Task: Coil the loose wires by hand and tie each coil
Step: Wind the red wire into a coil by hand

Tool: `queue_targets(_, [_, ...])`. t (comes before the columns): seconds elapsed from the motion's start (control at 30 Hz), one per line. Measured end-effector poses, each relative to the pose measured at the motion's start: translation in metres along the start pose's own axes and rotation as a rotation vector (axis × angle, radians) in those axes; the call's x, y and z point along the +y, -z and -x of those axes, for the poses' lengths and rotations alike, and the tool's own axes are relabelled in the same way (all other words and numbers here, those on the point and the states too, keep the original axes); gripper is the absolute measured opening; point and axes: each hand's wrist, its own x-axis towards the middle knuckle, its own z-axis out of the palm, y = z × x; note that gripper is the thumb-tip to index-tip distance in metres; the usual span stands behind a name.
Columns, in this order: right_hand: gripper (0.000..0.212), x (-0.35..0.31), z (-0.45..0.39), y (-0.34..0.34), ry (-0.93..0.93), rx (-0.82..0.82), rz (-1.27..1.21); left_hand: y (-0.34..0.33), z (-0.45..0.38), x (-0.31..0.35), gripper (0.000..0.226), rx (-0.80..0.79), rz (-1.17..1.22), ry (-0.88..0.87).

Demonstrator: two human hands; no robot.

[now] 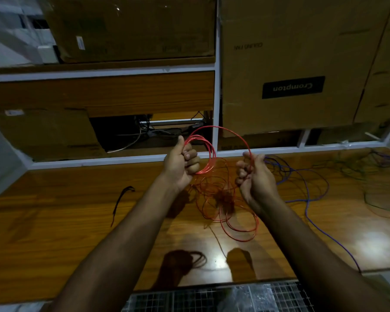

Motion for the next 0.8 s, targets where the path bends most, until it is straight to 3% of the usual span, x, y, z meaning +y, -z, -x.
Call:
queue_targets(0.07, [0.032,-0.008,0.001,0.005,0.049,-0.061,-0.054,0.000,0.002,-0.002,0.050,0.026,-0.022,-0.004])
queue_targets(0.23, [0.029,-0.014,-0.009,0.027,0.214,-0.142,0.426,0.000,0.005,-0.001,0.056,0.038,-0.007,0.029])
queue_targets(0.37, [0.036,-0.019,-0.015,0.034,0.010,-0.057,0.407,-0.004,0.006,-0.002,0.060,-0.007,0.001,0.057])
queue_targets(0.47, [0.037,-0.017,-0.016,0.042,-0.139,-0.011,0.690,-0.006,0.006,0.003,0.058,-0.064,0.052,0.063])
queue_targets(0.53, [0.032,-0.011,-0.012,0.047,-0.138,-0.051,0.759,-0.006,0.006,0.007,0.051,-0.089,0.125,0.055])
queue_targets(0.67, [0.023,0.006,0.002,0.054,-0.085,-0.220,0.613,-0.004,0.004,0.017,0.048,-0.067,0.213,0.001])
queue_targets(0.8, [0.022,0.026,0.009,0.071,-0.064,-0.350,0.813,-0.001,0.000,0.020,0.049,-0.031,0.257,-0.029])
